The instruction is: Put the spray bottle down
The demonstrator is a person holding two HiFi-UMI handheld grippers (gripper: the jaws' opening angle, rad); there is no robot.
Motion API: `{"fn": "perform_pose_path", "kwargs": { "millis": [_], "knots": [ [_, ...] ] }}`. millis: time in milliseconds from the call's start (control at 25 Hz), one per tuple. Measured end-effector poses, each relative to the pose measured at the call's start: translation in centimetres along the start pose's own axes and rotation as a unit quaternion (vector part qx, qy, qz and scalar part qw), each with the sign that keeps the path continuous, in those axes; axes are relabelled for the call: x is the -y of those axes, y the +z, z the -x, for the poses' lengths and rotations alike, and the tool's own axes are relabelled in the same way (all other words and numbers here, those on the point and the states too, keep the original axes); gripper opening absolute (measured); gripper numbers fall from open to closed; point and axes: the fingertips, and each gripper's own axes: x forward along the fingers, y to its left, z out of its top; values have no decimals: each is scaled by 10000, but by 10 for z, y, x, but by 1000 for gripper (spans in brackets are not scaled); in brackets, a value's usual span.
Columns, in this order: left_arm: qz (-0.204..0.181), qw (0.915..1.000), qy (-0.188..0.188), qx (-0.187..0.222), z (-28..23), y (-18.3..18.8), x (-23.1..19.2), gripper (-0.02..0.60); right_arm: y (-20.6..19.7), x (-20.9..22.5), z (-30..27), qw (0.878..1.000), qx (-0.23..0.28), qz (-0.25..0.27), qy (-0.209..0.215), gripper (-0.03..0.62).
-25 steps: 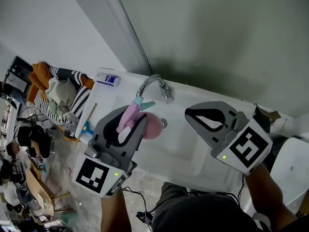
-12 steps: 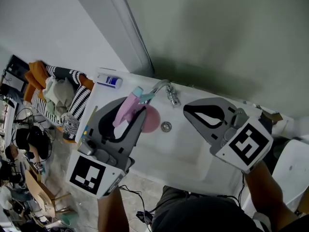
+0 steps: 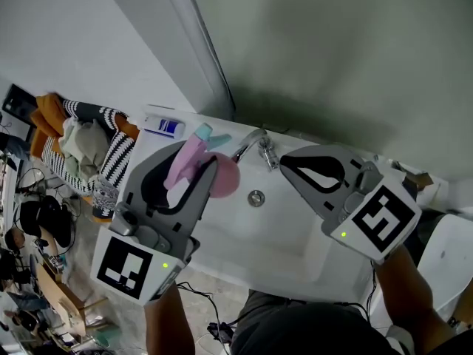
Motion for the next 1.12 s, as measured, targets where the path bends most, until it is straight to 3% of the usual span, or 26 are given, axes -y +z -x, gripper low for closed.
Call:
{"fn": "perform_pose_path", "kwargs": {
  "millis": [320, 1120],
  "knots": [
    [-176, 9995, -54, 274, -9, 8, -26, 130, -2, 12, -14, 9999, -127, -73, -60, 9],
    [175, 9994, -103, 266, -36, -22, -65, 130, -8, 30, -40, 9987, -432, -210, -142, 9]
  ]
}}
